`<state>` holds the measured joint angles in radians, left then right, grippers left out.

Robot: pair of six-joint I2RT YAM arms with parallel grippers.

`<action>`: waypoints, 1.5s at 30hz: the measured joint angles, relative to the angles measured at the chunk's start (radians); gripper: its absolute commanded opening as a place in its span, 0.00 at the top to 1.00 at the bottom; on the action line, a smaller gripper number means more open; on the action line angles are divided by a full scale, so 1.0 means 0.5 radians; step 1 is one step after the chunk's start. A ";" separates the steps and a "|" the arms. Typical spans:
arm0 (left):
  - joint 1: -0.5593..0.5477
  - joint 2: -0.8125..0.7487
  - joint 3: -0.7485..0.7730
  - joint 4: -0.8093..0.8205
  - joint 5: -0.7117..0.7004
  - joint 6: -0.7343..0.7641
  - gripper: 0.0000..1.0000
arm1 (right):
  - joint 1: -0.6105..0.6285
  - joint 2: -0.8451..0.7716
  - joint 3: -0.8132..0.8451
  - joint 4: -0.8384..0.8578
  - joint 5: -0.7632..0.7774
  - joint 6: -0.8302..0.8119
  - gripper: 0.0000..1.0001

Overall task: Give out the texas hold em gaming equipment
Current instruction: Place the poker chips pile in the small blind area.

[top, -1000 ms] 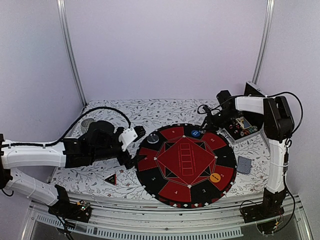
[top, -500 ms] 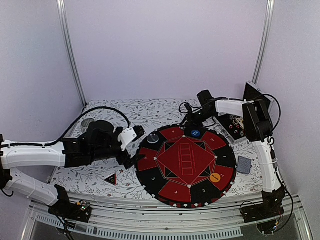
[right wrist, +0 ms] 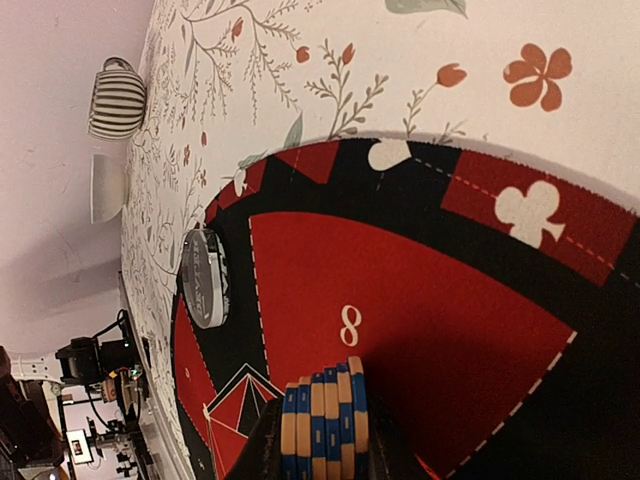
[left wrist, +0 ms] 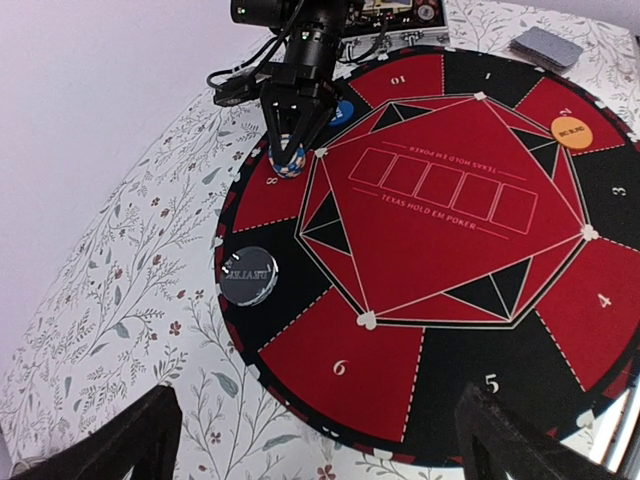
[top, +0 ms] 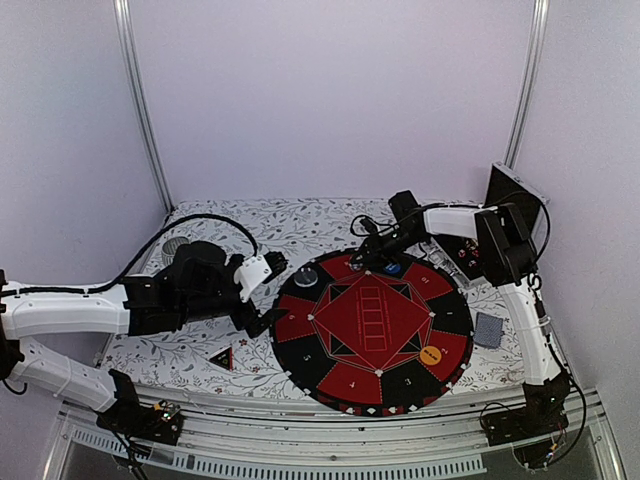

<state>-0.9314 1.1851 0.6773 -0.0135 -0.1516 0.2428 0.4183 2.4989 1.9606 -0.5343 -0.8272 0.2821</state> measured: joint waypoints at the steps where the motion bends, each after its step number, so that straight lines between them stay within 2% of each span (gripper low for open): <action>1: 0.001 0.000 0.000 0.000 0.000 0.000 0.02 | -0.002 0.008 0.008 0.001 -0.015 0.010 0.92; 10: 0.002 -0.006 0.000 -0.002 -0.002 0.008 0.02 | -0.011 0.016 0.018 -0.010 0.040 0.108 0.69; 22: 0.007 -0.042 -0.002 -0.004 -0.002 0.027 0.02 | -0.005 -0.022 0.018 -0.034 0.198 0.140 0.59; 26: 0.007 -0.067 -0.007 -0.002 0.002 0.030 0.02 | -0.002 -0.049 0.018 -0.052 0.309 0.137 0.48; 28: 0.007 -0.067 -0.007 -0.002 0.007 0.030 0.02 | 0.006 -0.076 0.019 -0.069 0.395 0.116 0.42; 32: 0.008 -0.062 -0.006 -0.007 0.018 0.027 0.02 | 0.027 -0.140 0.019 -0.116 0.623 0.070 0.37; 38: 0.018 -0.037 -0.002 -0.034 0.018 0.012 0.02 | 0.106 -0.222 0.051 -0.204 1.051 -0.095 0.11; 45: 0.034 -0.037 -0.002 -0.047 0.016 0.011 0.02 | 0.346 -0.288 0.101 -0.211 1.378 -0.391 0.00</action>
<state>-0.9142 1.1664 0.6762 -0.0368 -0.1436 0.2481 0.5915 2.3550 2.0109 -0.6395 -0.1383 0.0868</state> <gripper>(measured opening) 0.982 0.957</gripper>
